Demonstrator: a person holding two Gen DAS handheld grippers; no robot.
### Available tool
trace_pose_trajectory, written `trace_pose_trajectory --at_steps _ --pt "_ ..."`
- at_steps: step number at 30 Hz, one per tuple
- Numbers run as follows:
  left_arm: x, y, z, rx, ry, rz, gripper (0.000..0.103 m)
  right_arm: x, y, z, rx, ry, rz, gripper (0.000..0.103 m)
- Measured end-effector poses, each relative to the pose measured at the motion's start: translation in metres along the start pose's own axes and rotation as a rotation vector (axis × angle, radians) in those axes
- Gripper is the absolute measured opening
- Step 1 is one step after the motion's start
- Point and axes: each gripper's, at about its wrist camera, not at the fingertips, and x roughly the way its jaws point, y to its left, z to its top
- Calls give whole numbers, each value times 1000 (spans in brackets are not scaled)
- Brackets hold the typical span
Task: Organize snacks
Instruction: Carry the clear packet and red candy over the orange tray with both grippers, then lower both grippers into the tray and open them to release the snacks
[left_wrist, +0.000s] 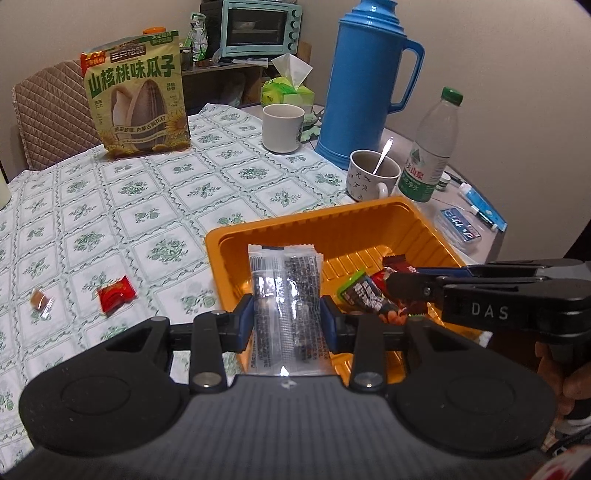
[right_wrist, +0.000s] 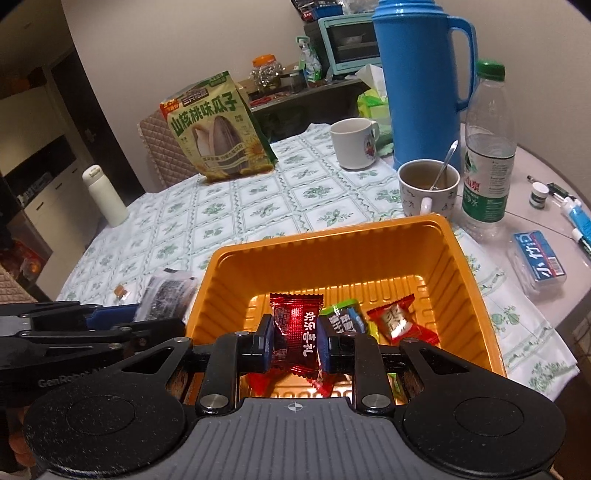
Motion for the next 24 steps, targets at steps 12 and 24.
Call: trace_pose_trajectory --at_steps 12,24 --pt "48 -5 21 31 41 40 34 33 -22 16 0 19 3 24" --pt "76 -2 25 49 88 45 34 44 -34 22 35 28 -4 24"
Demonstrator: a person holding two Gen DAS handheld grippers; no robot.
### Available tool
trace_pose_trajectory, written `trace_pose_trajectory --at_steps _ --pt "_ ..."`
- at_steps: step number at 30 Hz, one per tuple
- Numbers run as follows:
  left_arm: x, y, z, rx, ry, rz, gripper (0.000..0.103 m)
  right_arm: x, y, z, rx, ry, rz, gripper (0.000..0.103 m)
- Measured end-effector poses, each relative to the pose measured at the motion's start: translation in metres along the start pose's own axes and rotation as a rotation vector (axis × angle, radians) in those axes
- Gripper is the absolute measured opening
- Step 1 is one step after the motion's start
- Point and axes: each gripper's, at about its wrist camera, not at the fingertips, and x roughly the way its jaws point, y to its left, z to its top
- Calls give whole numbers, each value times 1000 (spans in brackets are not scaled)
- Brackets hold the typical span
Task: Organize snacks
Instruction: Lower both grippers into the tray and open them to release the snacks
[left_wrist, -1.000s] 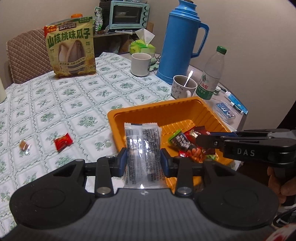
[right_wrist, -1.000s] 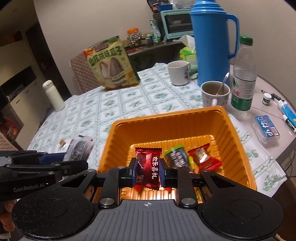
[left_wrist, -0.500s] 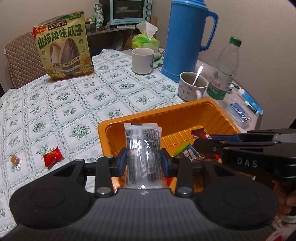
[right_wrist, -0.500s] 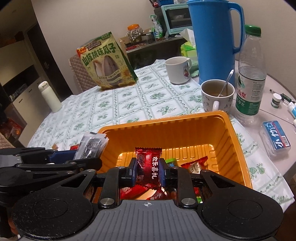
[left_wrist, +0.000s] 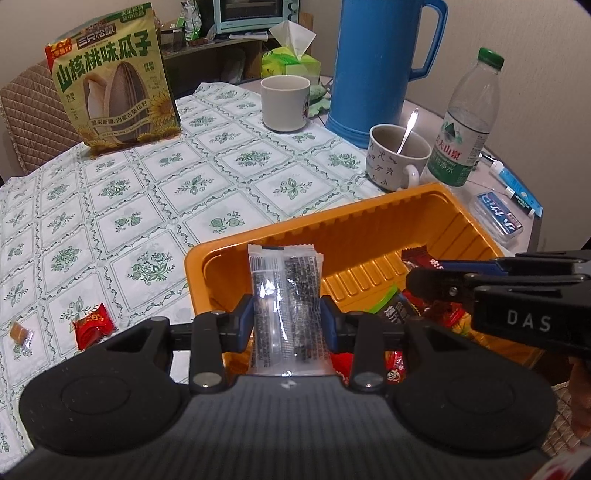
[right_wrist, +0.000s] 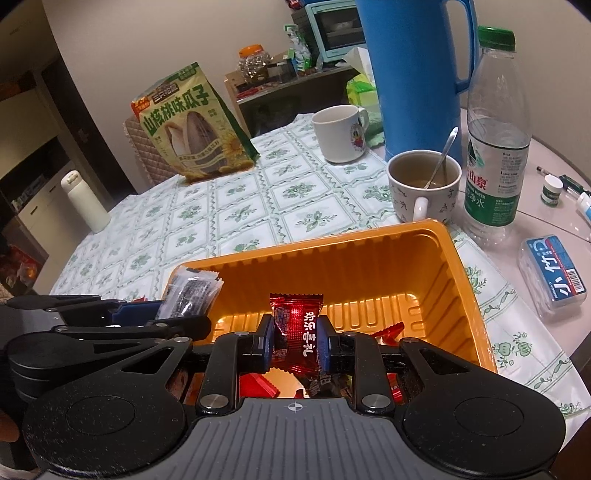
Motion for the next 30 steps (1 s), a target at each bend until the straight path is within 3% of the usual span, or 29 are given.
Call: trace_pose_trajectory --at_steps 6,30 --pt "8 1 -1 -3 23 -8 35 1 0 0 9 4 -5 24" --pt "-14 13 0 -49 -24 4 35 17 12 3 -16 27 33 25"
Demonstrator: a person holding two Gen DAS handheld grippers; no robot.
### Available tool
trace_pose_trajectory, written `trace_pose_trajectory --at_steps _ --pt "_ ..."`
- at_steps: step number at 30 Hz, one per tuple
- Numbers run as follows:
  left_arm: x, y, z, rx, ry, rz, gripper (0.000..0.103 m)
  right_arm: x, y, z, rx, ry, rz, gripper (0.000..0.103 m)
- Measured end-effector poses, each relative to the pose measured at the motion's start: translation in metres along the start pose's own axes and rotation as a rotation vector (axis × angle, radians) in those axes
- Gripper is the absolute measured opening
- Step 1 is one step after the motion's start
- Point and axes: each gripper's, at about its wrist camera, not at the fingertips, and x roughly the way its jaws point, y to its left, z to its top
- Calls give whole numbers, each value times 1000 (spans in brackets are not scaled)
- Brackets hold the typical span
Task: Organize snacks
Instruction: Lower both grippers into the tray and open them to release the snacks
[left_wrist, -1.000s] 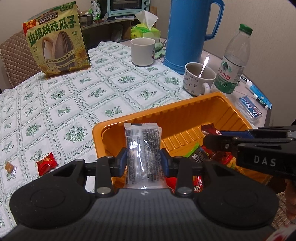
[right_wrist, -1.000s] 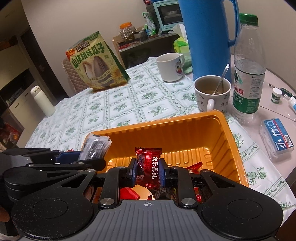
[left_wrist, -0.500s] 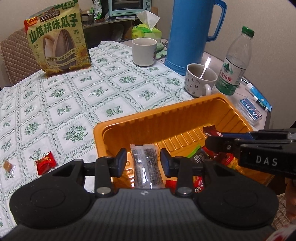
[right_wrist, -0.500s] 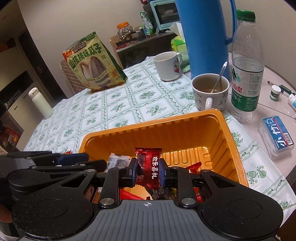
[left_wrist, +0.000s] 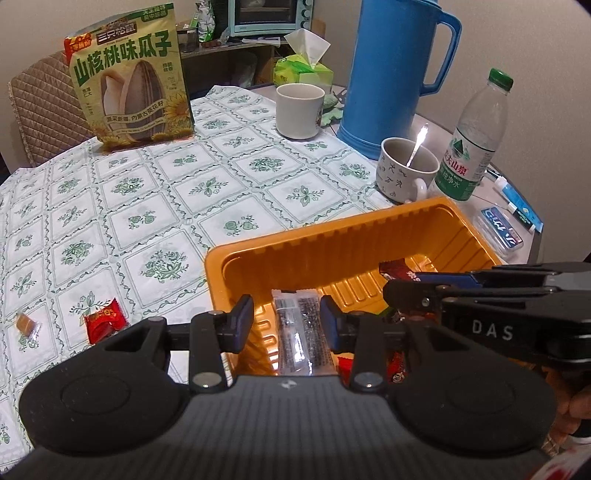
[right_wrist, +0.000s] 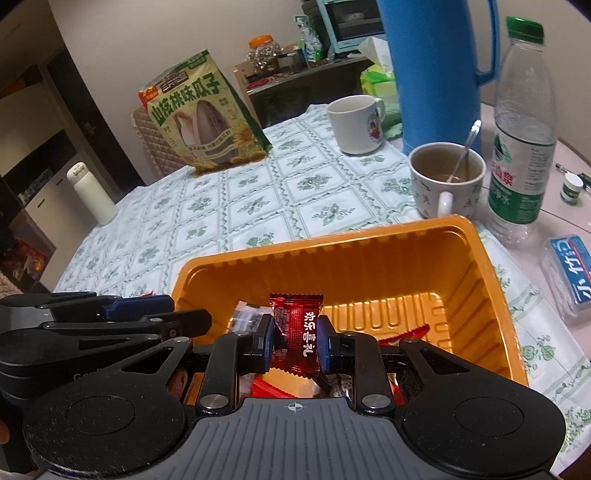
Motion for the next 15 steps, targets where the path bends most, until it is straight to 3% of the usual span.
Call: trace_pose_trajectory --at_steps 9,10,12,15 --pt "-10 5 -2 -14 -9 -2 35 6 6 7 -5 -23 -4 27" --pt "-11 4 -2 -15 -10 -2 35 7 6 7 3 -23 -3 29" --pt "-13 4 -4 -16 -11 -3 35 5 4 8 7 -26 4 47" --pt "-17 5 -6 -22 -13 -7 35 -1 4 7 3 -45 -13 53"
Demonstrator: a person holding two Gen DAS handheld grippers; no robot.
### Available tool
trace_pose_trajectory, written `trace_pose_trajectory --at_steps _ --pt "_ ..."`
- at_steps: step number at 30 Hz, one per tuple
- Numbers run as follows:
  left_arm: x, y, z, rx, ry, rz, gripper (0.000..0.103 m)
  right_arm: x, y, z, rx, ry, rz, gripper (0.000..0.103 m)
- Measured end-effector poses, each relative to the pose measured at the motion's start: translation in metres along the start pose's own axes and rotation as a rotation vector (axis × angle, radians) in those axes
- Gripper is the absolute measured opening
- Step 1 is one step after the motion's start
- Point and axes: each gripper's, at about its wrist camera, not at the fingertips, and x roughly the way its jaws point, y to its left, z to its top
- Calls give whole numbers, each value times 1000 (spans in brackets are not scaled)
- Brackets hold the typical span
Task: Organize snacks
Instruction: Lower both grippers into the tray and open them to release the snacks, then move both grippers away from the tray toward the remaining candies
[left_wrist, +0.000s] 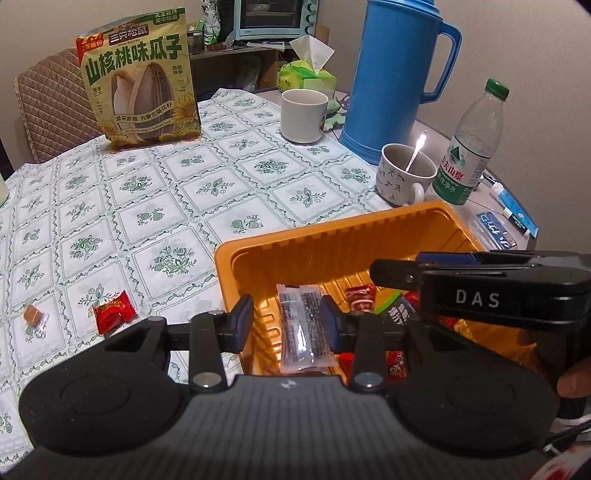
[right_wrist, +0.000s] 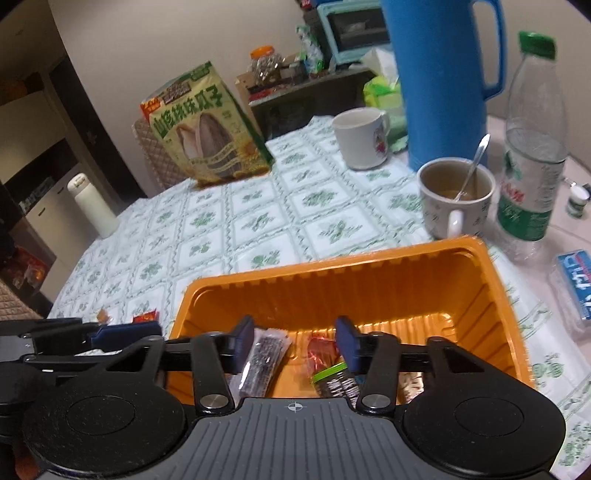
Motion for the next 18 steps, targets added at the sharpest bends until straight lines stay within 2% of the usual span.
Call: trace_pose_trajectory --at_steps 7,12,18 --pt "-13 -1 -6 -14 -7 -12 36 -13 -4 -6 21 25 -6 57" --pt "-25 -1 -12 -27 -13 -22 37 -28 -4 -13 11 28 -18 71" --pt "-42 1 -20 -47 -27 -28 41 -45 -5 -20 17 29 -32 78"
